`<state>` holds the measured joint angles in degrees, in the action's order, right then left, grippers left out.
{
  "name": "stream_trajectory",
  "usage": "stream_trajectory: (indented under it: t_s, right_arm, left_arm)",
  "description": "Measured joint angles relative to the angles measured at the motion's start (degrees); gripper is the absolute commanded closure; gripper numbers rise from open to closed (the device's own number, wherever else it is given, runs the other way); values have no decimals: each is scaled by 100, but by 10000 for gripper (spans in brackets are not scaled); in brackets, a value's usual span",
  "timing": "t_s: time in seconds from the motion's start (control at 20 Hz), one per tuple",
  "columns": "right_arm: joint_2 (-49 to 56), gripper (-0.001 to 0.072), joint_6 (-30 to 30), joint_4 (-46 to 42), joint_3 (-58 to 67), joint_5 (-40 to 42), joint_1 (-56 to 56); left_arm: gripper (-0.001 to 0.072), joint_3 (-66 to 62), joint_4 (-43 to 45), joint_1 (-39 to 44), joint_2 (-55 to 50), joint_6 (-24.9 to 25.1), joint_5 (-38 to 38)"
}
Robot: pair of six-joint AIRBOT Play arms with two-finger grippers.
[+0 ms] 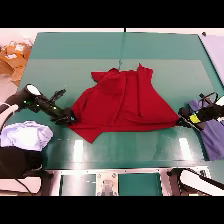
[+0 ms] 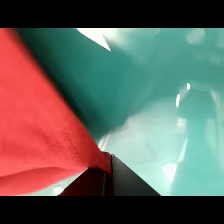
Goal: Fold the shirts.
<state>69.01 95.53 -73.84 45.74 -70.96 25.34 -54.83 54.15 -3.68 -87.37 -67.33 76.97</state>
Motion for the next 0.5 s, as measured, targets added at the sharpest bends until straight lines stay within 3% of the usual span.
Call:
stream_trajectory:
  t_s: [0.4,0.45,0.5]
  right_arm:
    - [-20,694,-295,109,22,-4,131]
    - [-17,695,-321,153,22,28,105]
    - [-20,695,-352,184,22,50,85]
  left_arm:
    - [189,-671,-326,-761,-212,24,-321]
    - [326,-691,-490,-715,-352,116,-350]
    - [369,-706,-669,-654,-466,203,-365]
